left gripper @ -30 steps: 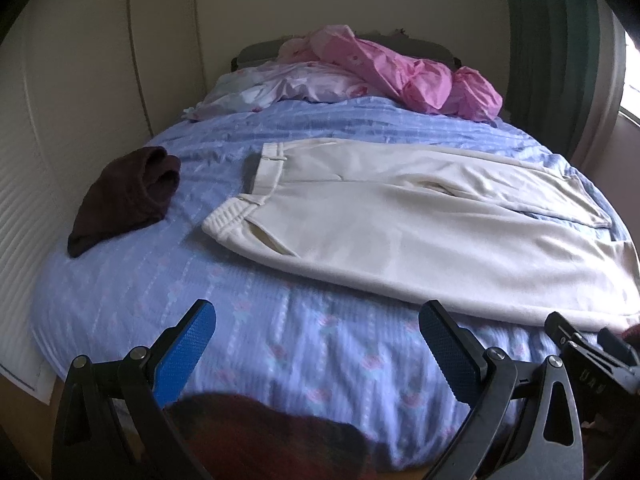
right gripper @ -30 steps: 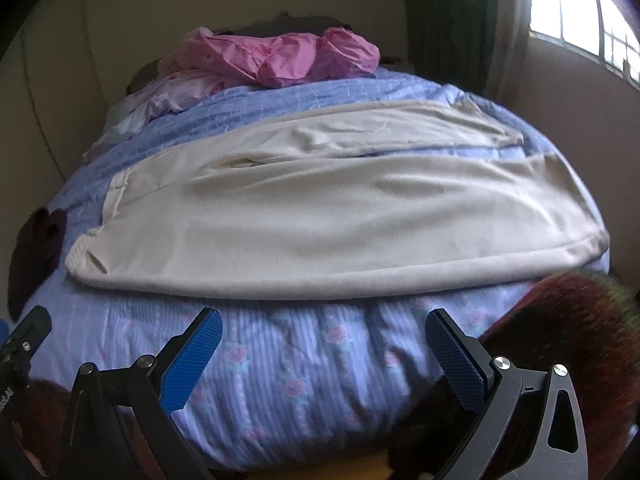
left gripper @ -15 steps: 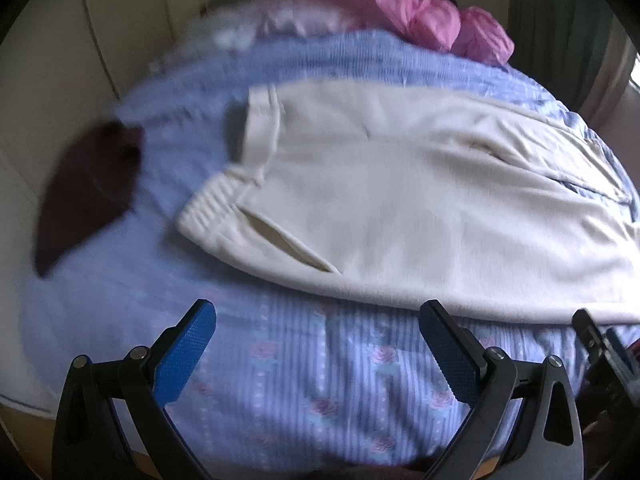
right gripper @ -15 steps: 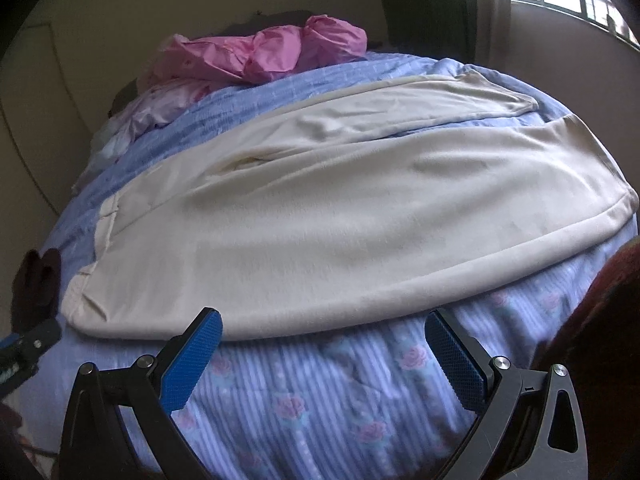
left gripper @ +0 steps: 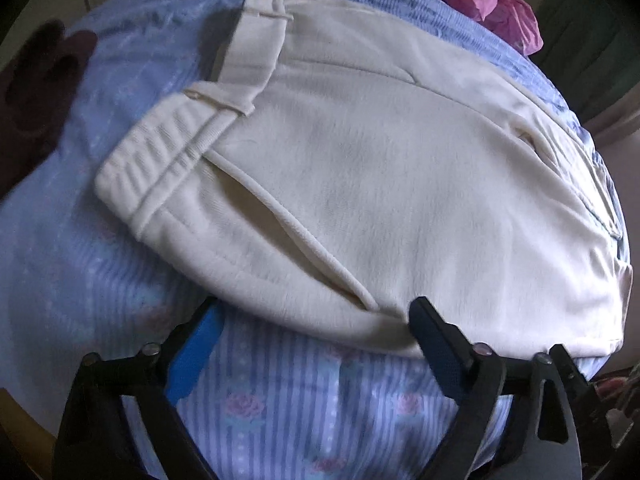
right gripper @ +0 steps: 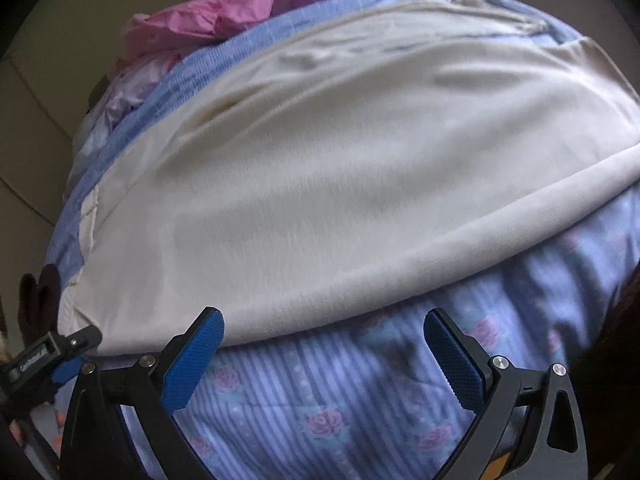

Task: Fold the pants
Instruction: 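Lower both tools onto the cream pants and pinch the fabric edge, then lift the pants edge with both tools and fold it over the other leg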

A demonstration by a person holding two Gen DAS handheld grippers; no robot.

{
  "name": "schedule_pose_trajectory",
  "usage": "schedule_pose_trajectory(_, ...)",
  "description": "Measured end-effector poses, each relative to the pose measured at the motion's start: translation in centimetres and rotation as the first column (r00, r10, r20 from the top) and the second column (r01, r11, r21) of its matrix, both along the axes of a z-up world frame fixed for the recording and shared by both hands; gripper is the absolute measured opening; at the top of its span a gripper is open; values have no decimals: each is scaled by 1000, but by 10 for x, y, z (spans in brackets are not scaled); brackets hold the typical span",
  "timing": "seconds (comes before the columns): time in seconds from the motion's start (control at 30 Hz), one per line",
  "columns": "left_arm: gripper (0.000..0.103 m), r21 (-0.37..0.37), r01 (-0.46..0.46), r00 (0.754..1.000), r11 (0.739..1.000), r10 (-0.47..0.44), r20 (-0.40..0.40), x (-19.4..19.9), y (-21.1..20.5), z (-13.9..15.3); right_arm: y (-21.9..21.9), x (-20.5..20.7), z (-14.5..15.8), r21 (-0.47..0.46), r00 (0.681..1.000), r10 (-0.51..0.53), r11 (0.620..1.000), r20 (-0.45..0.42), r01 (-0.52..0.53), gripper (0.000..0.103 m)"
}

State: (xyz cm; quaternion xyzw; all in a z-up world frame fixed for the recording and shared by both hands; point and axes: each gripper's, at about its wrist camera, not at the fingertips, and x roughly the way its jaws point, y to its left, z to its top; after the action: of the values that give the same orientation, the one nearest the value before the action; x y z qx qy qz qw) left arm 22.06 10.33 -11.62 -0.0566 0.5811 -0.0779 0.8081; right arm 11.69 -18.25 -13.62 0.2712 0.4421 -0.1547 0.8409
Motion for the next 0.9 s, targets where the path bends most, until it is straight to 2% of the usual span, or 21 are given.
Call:
schedule_pose_trajectory(0.07, 86, -10, 14, 1000, 1000, -14, -4, 2, 0, -4, -1, 3, -6, 7, 1000, 3, 1000, -7, -3, 100)
schedule_pose_trajectory(0.13, 71, -11, 32, 999, 999, -32, -20, 7, -3, -8, -5, 5, -7, -9, 1000, -6, 1000, -9, 6, 97)
schedule_pose_trajectory(0.17, 67, -9, 48, 999, 999, -49, -21, 7, -6, -9, -8, 7, -7, -18, 1000, -11, 1000, -12, 11, 95)
schedule_pose_trajectory(0.23, 50, 6, 65, 998, 998, -65, -9, 9, -8, -7, -14, 10, -8, -24, 1000, -17, 1000, -10, 17, 90)
schedule_pose_trajectory(0.33, 33, 22, 83, 997, 996, -83, 1, 8, -12, -4, -24, 10, -10, -21, 1000, -27, 999, -16, 27, 82)
schedule_pose_trajectory(0.4, 25, 24, 92, 996, 995, -92, 10, 6, -13, -1, -32, 12, -14, -10, 999, -40, 999, -28, 40, 65)
schedule_pose_trajectory(0.43, 23, 28, 92, 996, 995, -93, 13, 6, -13, 1, -34, 12, -15, -12, 998, -47, 999, -32, 47, 62)
schedule_pose_trajectory(0.5, 21, 35, 94, 995, 995, -95, 25, 5, -14, 4, -38, 13, -16, -36, 998, -42, 999, -44, 41, 43)
schedule_pose_trajectory(0.6, 18, 59, 103, 993, 993, -106, 55, 5, -22, 11, -42, 12, -9, -60, 999, -18, 998, -40, 15, 25)
schedule_pose_trajectory(0.77, 15, 68, 100, 981, 993, -110, 158, -9, -20, 37, -51, 5, 20, -42, 999, -14, 999, 44, 15, 20)
schedule_pose_trajectory(0.9, 13, 5, 46, 976, 999, -46, 213, -10, -15, 57, -53, 8, 57, -98, 991, 14, 995, 134, -1, 17)
